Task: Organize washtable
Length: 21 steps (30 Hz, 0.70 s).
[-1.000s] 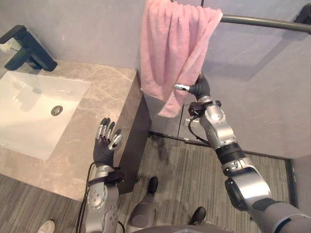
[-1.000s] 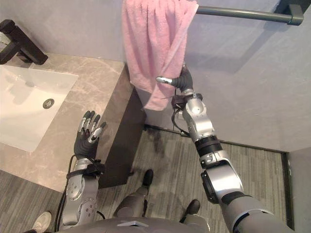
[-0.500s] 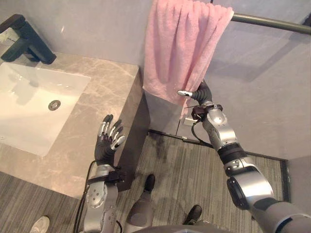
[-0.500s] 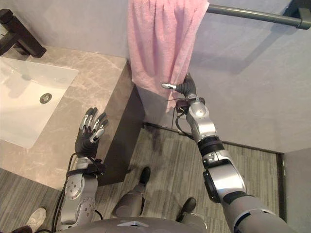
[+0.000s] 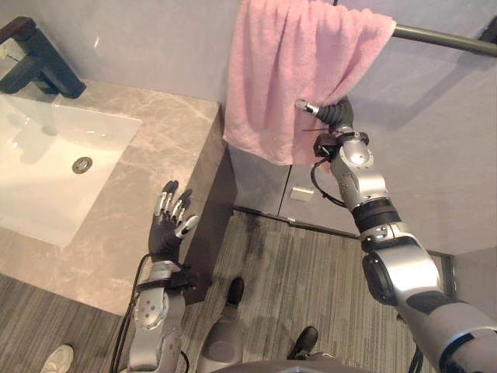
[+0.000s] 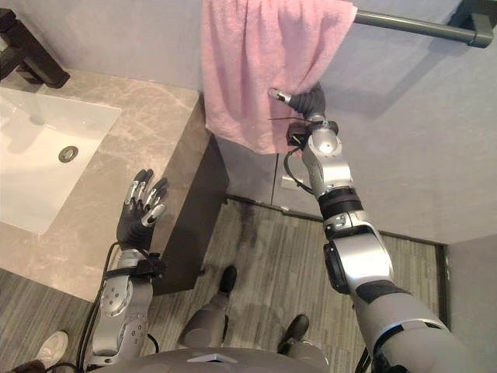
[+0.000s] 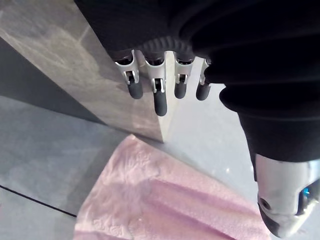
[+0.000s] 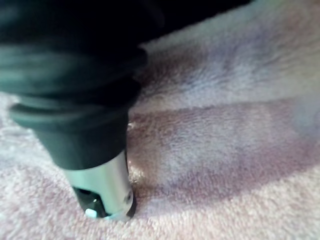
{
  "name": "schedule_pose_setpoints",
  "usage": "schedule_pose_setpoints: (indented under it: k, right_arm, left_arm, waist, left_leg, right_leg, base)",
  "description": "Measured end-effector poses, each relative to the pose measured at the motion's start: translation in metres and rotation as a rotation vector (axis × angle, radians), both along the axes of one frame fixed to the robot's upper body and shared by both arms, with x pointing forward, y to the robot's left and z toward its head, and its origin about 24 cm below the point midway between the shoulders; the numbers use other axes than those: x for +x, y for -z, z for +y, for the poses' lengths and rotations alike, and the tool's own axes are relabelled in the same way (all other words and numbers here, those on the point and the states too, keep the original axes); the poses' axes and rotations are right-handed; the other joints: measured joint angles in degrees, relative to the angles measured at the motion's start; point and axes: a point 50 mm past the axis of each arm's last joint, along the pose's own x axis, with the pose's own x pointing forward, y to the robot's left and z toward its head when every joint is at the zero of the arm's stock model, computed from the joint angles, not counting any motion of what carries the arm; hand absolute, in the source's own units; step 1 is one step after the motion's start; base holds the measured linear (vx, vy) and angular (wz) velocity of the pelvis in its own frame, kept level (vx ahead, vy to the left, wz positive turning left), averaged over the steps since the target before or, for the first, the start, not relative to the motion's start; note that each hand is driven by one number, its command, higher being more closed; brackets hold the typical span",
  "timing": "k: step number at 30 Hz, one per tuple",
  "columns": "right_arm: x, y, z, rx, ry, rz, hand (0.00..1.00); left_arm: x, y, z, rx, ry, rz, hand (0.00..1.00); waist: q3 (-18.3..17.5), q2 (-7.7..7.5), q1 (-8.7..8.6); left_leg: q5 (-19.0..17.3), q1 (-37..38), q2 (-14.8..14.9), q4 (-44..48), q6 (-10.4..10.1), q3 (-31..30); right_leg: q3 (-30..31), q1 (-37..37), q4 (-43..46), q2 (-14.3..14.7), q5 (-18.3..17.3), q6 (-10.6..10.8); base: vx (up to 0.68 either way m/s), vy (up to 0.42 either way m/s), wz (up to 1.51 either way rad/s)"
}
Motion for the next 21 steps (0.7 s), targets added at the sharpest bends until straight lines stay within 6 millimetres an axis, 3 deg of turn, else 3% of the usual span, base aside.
schedule_pose_setpoints:
  k: [12,17,21]
  right_arm:
    - [0.0,0.001,-0.001,0.005,0.007,0.001,1.0]
    - [-0.011,0.019,-0.007,0.013,0.01,0.008,1.0]
    - [-0.021,0.03,-0.011,0.013,0.007,0.006,1.0]
  left_arm:
    - [0.001,0.002,0.001,0.001,-0.005,0.011,0.0]
    - [0.002,0.005,0.002,0.015,-0.013,0.025,0.0]
    - [0.005,0.01,0.004,0.037,-0.015,0.055,0.0]
  waist:
    - [-0.2,-0.26,0.12]
    - [-0.4,-0.62,-0.18]
    - [-0.7,-1.11,-1.71]
  left_leg:
    - [0.1,0.6,0.3,0.3,-0.2,0.9]
    - [-0.1,1.7,0.4,0.2,0.1,2.4]
    - [-0.5,2.6,0.4,0.0,0.4,4.8]
  right_leg:
    - [0.8,0.0,0.4,-0.1,0.0,-0.1]
    - [2.5,0.0,0.7,-0.3,0.0,-0.1]
    - [4.7,-0.3,0.5,-0.5,0.5,0.0]
  base:
    - [0.0,0.002,-0.03]
    - [-0.01,0.013,-0.14]
    - [-0.02,0.026,-0.27]
